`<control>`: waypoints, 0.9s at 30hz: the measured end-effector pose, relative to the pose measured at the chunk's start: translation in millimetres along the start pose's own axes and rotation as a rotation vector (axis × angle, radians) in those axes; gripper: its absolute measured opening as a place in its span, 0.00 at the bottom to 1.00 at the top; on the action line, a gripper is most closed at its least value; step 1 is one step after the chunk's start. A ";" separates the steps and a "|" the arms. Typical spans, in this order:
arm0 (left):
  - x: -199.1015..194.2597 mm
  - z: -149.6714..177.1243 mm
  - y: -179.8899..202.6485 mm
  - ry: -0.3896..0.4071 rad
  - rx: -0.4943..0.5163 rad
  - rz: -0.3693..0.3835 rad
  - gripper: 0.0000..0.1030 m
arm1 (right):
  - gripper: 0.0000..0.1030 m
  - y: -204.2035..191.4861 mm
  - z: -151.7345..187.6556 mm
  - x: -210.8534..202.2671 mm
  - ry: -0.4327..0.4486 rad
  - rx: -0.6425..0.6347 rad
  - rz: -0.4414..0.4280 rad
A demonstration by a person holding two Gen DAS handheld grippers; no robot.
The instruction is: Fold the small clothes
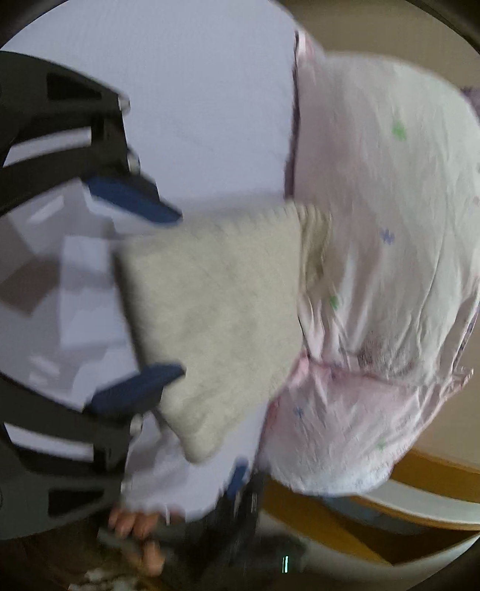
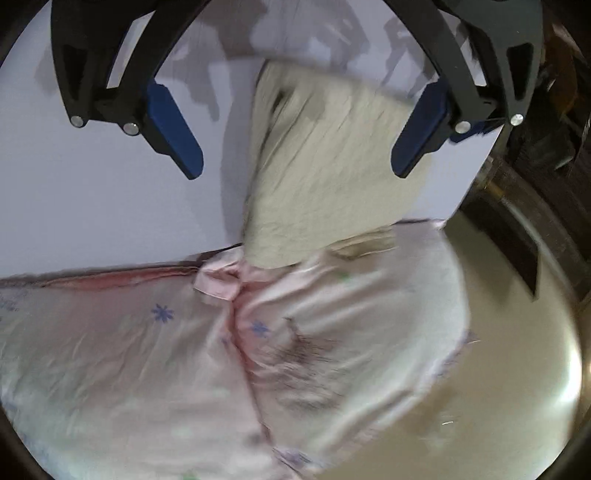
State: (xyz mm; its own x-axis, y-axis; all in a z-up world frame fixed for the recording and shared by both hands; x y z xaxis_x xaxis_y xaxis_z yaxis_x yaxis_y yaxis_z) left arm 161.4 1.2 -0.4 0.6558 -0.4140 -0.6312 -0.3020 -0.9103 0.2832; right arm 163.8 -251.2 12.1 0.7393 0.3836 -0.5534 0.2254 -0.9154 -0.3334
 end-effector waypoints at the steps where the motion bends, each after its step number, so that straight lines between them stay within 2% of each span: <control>1: -1.7 5.0 -1.2 -0.006 0.005 -0.046 0.91 | 0.98 -6.5 10.8 -10.7 -0.006 -0.034 0.014; 4: 1.7 19.7 -4.4 -0.051 0.016 -0.159 0.99 | 0.98 -19.4 48.0 -14.9 -0.068 -0.119 0.114; 6: 6.3 24.1 -3.8 -0.066 0.031 -0.184 0.99 | 0.98 -23.5 72.0 -6.1 -0.132 -0.162 0.201; 10: 19.4 30.6 -9.2 -0.112 0.047 -0.245 0.99 | 0.98 -34.3 90.5 21.0 -0.172 -0.195 0.324; 14: 29.3 37.9 -15.2 -0.150 0.048 -0.273 0.99 | 0.98 -30.6 100.1 38.5 -0.208 -0.156 0.374; 17: 38.7 47.7 -21.1 -0.209 0.030 -0.283 0.99 | 0.97 -23.5 107.4 42.9 -0.217 -0.125 0.412; 23: 39.1 53.4 -22.0 -0.210 0.023 -0.282 0.99 | 0.98 -22.5 110.6 47.0 -0.221 -0.142 0.455; 27: 38.8 53.8 -21.9 -0.211 0.024 -0.283 0.99 | 0.98 -23.9 111.2 46.4 -0.223 -0.156 0.451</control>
State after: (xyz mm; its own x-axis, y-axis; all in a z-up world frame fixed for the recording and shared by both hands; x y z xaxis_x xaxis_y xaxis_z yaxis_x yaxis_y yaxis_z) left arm 156.3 5.3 -69.9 0.5596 -0.1330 -0.8180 -0.1466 -0.9874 0.0603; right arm 122.1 -198.0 -90.5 0.6353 -0.0514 -0.7706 0.0205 -0.9963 0.0833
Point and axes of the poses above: each gripper's, at about its wrist camera, not at the fingertips, and x roughly the way its jaws point, y to its right, z to its underside, the point moved 8 cm from there along x, roughly the way its jaws point, and after that the axes turned 6 degrees about z, right-handed, at the moved point
